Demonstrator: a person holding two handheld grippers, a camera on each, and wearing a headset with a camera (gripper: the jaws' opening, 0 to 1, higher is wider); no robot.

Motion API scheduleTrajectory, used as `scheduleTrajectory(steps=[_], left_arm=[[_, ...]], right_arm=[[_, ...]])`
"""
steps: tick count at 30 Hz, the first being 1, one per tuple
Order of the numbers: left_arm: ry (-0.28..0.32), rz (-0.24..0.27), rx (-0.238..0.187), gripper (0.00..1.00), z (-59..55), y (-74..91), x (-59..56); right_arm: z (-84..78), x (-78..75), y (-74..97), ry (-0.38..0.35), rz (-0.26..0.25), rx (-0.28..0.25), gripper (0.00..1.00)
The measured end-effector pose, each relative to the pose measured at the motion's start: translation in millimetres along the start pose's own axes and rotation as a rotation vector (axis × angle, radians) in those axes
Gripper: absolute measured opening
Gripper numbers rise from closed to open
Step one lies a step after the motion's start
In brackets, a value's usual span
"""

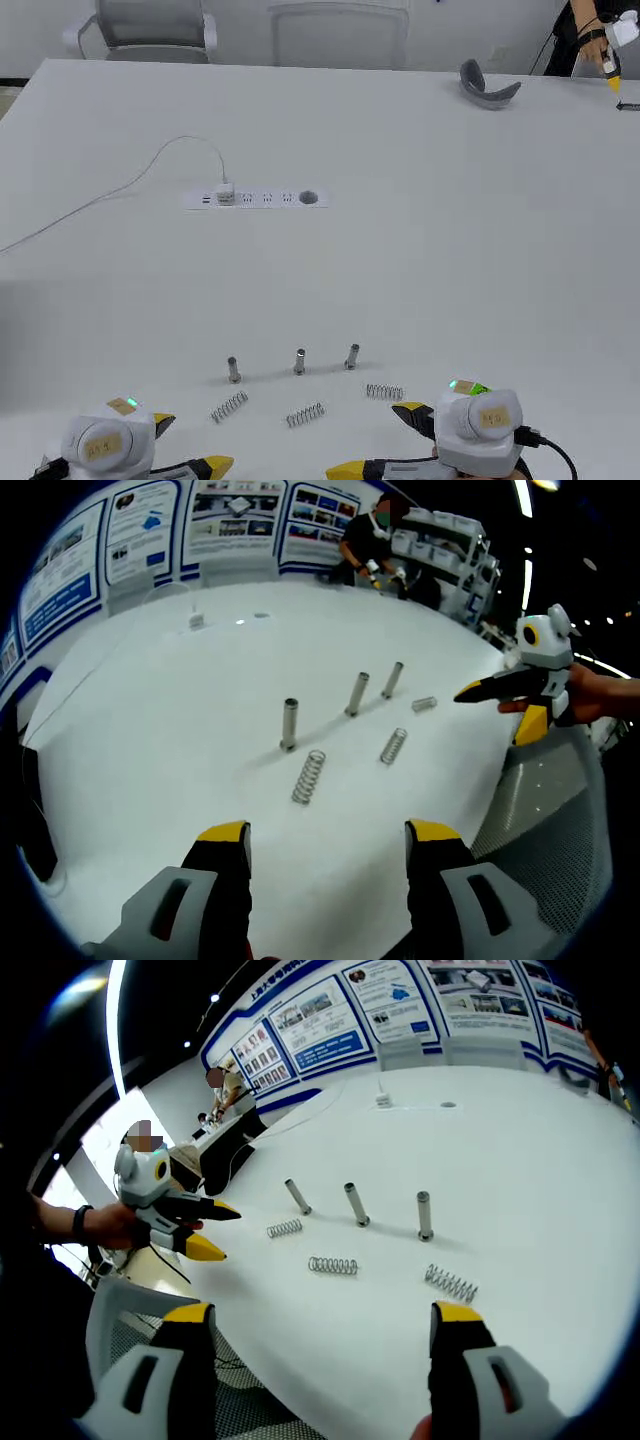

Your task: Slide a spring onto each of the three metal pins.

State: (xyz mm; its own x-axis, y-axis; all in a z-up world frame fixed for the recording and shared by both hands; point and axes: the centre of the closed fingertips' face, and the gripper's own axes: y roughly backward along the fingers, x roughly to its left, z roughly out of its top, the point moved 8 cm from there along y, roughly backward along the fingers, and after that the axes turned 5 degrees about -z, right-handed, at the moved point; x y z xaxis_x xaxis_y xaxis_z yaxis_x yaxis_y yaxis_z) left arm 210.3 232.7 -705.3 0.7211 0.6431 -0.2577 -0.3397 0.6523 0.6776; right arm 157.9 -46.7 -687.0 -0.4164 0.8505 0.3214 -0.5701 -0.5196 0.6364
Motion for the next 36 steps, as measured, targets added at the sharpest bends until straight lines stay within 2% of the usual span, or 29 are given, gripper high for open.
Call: scheduleTrajectory(steps=[10,18,23,27,36], left_arm=[[-0.029,-0.009,0.024,0.65,-5.5,1.8,-0.9],[-0.093,-0.018,0.043,0.65,2.0,1.8,-0.1],[-0.143,-0.032,0.07,0.64,3.3,1.6,-1.1],[-0.148,-0.052,0.065,0.63,4.3,-0.9,-0.8],[-0.162,-0.052,0.065,0.6,12.1,-8.1,5.4]], right_arm=[[-2.0,1.5,-0.8,0.004,0.001,0.008,0.9],[-4.5,1.9,1.4,0.005,-0.006,0.016,0.9],[-3.7,0.9,4.0,-0.002,-0.016,0.009,0.9],[-4.1,1.9,5.3,-0.002,-0.02,0.012,0.9],[-3.0,6.3,6.5,0.002,-0.02,0.021,0.9]])
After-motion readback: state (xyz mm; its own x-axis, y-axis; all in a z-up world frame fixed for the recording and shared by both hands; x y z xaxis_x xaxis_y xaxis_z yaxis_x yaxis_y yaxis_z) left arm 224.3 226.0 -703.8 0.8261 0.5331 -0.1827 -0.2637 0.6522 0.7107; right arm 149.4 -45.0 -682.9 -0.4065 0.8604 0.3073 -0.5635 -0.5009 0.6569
